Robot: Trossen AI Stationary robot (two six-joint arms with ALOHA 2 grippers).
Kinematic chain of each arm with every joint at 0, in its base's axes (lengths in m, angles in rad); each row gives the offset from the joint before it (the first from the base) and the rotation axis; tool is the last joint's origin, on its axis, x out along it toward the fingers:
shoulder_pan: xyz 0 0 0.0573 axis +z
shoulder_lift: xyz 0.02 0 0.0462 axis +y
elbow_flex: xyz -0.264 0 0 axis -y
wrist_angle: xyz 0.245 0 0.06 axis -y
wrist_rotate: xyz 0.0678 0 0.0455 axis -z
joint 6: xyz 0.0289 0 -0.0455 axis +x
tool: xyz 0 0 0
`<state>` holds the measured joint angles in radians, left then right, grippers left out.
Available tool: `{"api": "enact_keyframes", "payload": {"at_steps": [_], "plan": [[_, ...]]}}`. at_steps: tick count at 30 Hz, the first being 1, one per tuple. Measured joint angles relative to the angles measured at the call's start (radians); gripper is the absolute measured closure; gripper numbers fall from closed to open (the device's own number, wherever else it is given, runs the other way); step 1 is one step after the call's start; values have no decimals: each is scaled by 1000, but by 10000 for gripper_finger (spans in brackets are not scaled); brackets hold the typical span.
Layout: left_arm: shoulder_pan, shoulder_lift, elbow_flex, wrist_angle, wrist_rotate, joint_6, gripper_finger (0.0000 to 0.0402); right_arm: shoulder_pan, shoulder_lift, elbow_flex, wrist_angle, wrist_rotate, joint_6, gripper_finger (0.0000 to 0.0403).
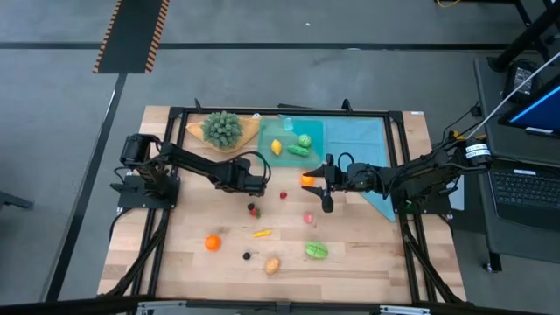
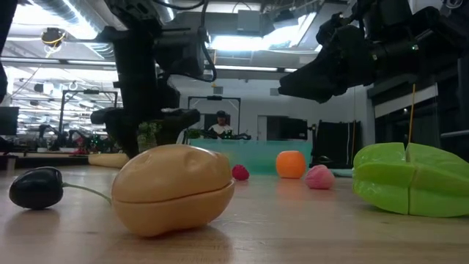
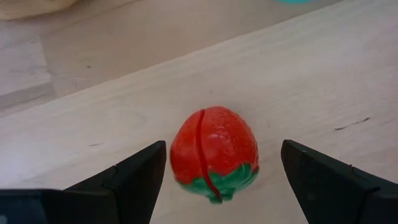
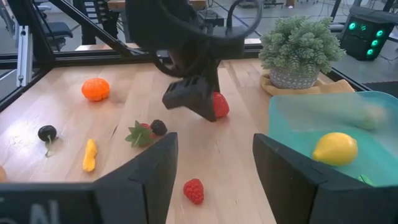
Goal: Pick and placing Produce into tupperware
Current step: Put the left strawberry into the blue bin
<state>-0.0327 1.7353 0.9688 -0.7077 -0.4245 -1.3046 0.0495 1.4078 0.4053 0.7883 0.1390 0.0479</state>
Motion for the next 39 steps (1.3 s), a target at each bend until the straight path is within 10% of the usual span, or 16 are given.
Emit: {"api": "enact_keyframes", "payload": {"at_steps": [39], "plan": [[13,54,-1,13,-61,-52,110,2,0,0,-8,-2,4,192]]}}
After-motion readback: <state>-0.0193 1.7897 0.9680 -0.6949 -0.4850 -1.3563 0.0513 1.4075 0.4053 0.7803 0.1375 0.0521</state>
